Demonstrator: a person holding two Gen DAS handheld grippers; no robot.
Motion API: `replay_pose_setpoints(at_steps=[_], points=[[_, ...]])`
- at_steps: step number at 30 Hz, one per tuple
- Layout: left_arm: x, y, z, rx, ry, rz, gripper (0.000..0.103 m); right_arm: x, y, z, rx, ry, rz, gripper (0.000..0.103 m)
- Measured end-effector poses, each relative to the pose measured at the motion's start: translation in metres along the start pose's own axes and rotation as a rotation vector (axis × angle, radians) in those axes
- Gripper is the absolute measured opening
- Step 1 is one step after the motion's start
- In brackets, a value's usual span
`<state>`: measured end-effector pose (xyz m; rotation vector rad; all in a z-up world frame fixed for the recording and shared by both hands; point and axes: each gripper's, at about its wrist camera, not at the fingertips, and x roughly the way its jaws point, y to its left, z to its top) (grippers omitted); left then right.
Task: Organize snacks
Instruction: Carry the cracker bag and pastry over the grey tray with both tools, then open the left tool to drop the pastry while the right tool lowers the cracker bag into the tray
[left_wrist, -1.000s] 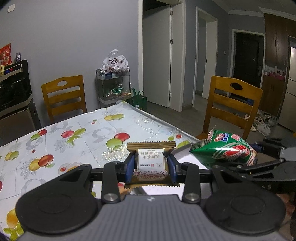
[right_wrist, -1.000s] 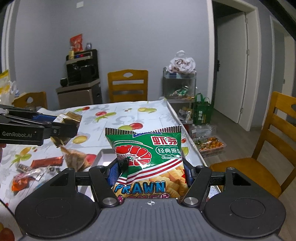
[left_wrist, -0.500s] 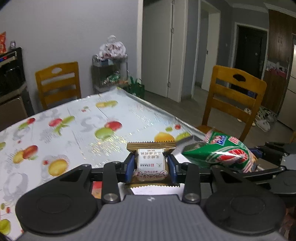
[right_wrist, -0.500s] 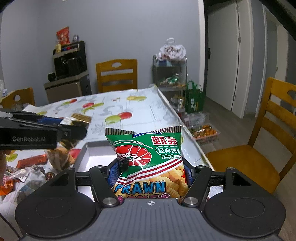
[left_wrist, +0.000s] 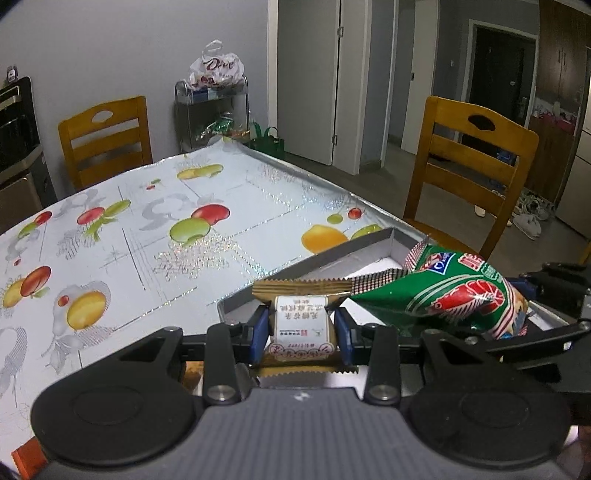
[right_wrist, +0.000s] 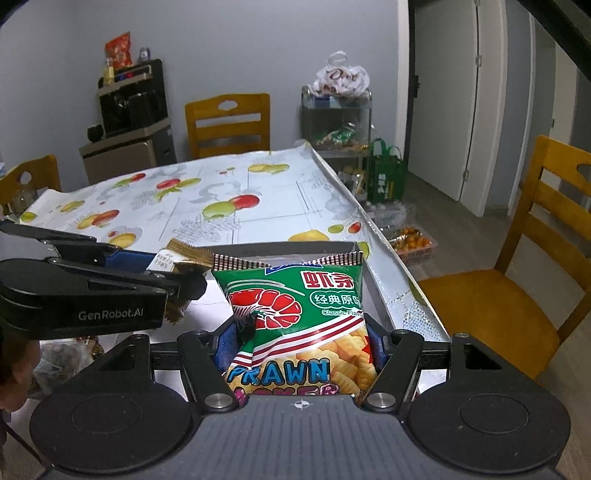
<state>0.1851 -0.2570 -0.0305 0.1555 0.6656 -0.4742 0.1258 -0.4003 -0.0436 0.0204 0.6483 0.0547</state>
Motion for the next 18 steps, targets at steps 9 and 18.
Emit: replay_pose_setpoints(at_steps=[9,18], points=[[0.0033,0.0050,-0.0016,-0.006,0.009,0.001,0.036,0.0031,0.0002,0.0027,0.016,0.007,-0.010,0.066],[0.0060,0.0061,-0.0017,-0.012,0.015,-0.008,0.036,0.0085,0.0001,0.0038,0.024,0.029,-0.013,0.067]])
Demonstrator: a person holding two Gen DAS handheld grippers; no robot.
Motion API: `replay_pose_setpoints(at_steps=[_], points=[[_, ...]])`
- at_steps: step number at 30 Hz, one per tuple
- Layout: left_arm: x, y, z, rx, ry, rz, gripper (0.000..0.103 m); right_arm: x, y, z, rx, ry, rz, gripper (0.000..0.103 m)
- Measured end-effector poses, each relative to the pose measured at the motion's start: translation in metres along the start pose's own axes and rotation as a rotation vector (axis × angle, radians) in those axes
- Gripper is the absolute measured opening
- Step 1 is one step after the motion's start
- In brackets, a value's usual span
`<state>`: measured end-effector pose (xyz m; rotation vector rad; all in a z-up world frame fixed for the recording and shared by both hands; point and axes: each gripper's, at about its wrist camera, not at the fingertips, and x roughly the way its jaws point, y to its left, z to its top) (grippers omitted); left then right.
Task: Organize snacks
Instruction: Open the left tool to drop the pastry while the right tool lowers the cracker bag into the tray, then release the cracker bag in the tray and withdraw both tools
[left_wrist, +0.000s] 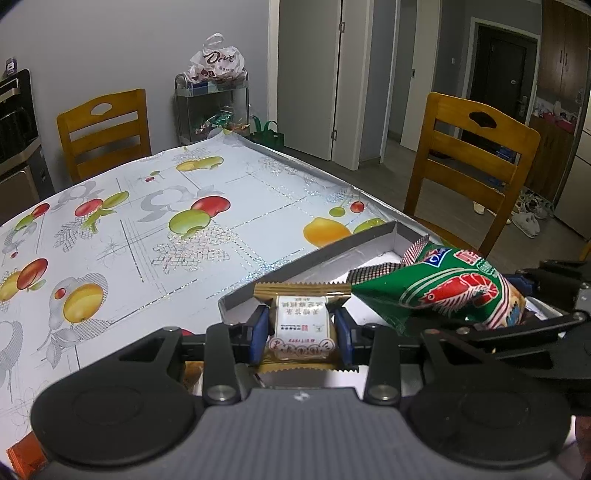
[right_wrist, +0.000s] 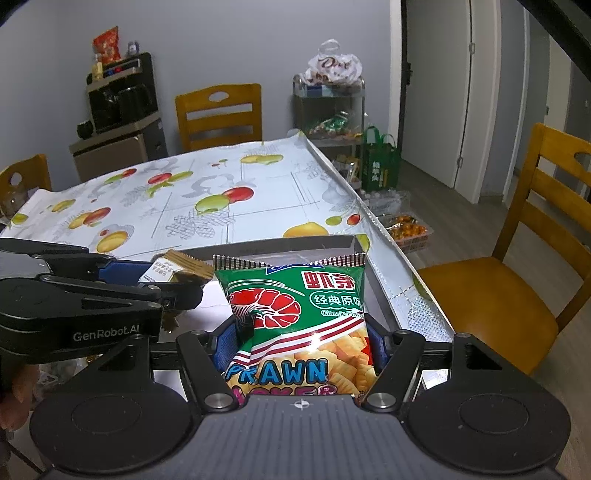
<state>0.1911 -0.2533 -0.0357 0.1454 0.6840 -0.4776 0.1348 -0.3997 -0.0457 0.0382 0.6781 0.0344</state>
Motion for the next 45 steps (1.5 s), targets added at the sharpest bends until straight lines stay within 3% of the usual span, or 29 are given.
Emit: replay_pose_setpoints(at_steps=[24,33,35,37,45], points=[[0.005,0.006,-0.002,-0.033,0.019,-0.004,0.040,-0.006,-0.001,-0.001,-0.008,-0.011,0.002,0.078],[-0.003,0.009,0.000,-0.063,0.013,-0.020,0.064,-0.019,-0.008,0.001,0.028,-0.050,-0.003,0.091],[-0.007,0.011,0.001,-0.085,0.010,-0.015,0.082,-0.025,-0.010,0.001,0.041,-0.067,-0.001,0.096],[-0.014,0.015,0.001,-0.115,-0.012,-0.020,0.092,-0.031,-0.014,0.002,0.061,-0.087,0.009,0.102],[-0.042,0.013,0.005,-0.138,-0.085,-0.051,0.095,-0.062,-0.006,0.004,0.041,-0.176,-0.010,0.103]])
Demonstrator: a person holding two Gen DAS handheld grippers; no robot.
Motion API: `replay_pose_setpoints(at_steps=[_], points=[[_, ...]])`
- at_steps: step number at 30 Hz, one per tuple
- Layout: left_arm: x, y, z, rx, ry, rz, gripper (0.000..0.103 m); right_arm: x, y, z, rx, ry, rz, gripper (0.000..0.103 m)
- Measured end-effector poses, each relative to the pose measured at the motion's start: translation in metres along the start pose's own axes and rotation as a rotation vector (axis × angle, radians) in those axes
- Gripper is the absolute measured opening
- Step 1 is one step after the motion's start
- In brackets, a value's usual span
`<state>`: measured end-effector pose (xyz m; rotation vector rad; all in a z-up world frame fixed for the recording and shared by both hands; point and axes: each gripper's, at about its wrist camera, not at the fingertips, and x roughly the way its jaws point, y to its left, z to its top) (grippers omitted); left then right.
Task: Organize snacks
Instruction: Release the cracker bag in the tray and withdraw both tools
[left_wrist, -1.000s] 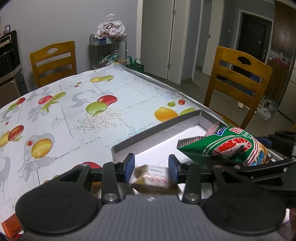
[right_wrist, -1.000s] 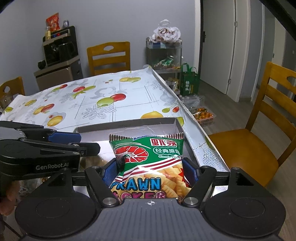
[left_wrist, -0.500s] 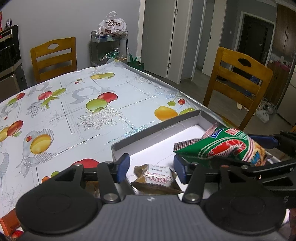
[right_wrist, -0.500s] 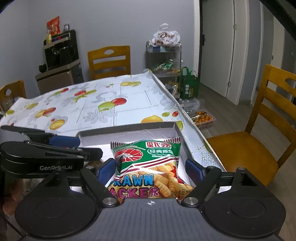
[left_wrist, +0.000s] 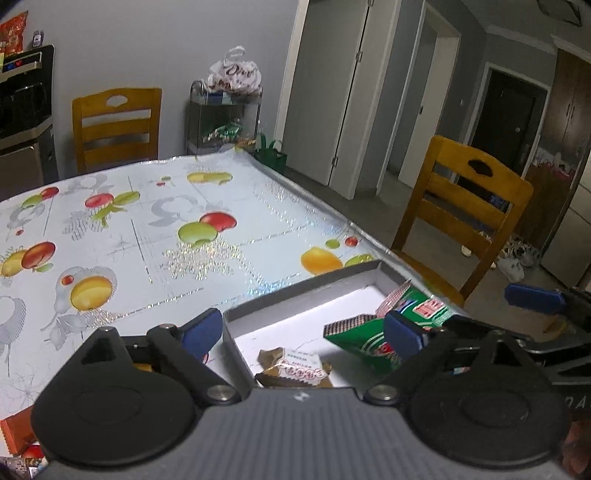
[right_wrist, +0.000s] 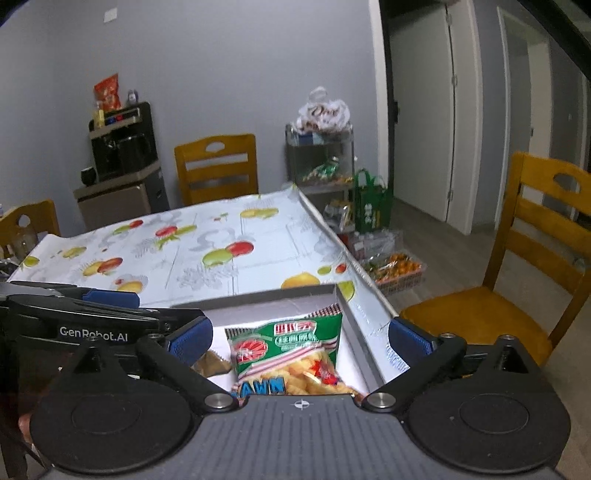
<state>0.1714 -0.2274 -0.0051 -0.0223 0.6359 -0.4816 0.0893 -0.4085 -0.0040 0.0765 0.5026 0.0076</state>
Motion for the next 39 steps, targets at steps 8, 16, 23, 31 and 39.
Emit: replay_pose_setpoints(at_steps=[8,16,23,31,39], points=[[-0.027,-0.007,0.000,0.047,-0.067,0.007,0.101,-0.021,0.004,0.005,0.015,-0.052,-0.001,0.103],[-0.058,0.006,-0.010,0.042,-0.131,-0.005,0.101,-0.037,0.019,0.007,-0.002,-0.076,0.045,0.103],[-0.078,0.030,-0.020,0.008,-0.096,-0.033,0.101,-0.044,0.041,0.009,-0.045,-0.073,0.080,0.103],[-0.100,0.060,-0.033,-0.015,-0.095,-0.020,0.100,-0.048,0.069,0.011,-0.091,-0.072,0.108,0.103],[-0.131,0.078,-0.052,0.024,-0.101,0.059,0.101,-0.046,0.097,0.007,-0.124,-0.040,0.148,0.103]])
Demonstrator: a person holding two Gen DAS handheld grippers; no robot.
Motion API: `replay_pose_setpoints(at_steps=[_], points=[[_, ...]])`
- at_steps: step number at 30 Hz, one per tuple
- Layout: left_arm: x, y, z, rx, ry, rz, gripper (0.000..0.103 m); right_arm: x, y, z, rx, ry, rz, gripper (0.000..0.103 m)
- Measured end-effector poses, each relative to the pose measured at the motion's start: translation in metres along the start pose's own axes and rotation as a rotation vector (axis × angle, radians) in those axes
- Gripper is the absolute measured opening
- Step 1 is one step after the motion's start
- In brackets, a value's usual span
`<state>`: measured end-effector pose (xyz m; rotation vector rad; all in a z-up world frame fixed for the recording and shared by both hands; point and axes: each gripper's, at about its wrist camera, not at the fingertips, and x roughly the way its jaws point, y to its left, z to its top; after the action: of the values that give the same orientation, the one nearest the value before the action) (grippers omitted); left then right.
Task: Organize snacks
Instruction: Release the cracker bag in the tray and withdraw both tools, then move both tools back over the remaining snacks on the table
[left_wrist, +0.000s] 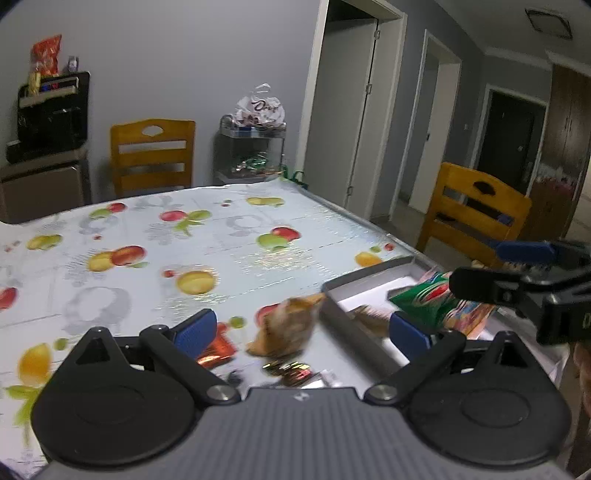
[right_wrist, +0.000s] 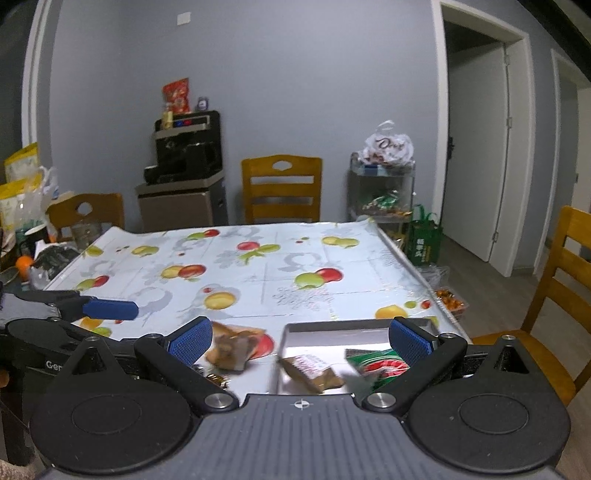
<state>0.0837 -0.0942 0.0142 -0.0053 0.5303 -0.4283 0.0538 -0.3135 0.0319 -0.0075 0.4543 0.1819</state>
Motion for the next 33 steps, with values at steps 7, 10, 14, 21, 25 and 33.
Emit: replay_pose_setpoints(at_steps=[7,10,14,21,25,33], points=[[-0.026,0.017,-0.015,0.003,0.017,0.014,0.101,0.007,0.019,-0.004,-0.006,0.030,0.036,0.103],[-0.034,0.021,-0.022,0.010,0.028,0.027,0.101,0.010,0.029,-0.007,-0.023,0.042,0.045,0.103],[-0.046,0.032,-0.032,0.006,0.028,0.047,0.101,0.013,0.040,-0.012,-0.047,0.063,0.056,0.103],[-0.062,0.055,-0.048,-0.028,0.039,0.078,0.101,0.015,0.051,-0.018,-0.036,0.099,0.114,0.103],[-0.066,0.066,-0.056,-0.042,0.044,0.113,0.101,0.017,0.058,-0.023,-0.034,0.118,0.136,0.103],[-0.073,0.078,-0.070,-0.029,0.059,0.163,0.101,0.018,0.074,-0.033,-0.110,0.122,0.165,0.103]])
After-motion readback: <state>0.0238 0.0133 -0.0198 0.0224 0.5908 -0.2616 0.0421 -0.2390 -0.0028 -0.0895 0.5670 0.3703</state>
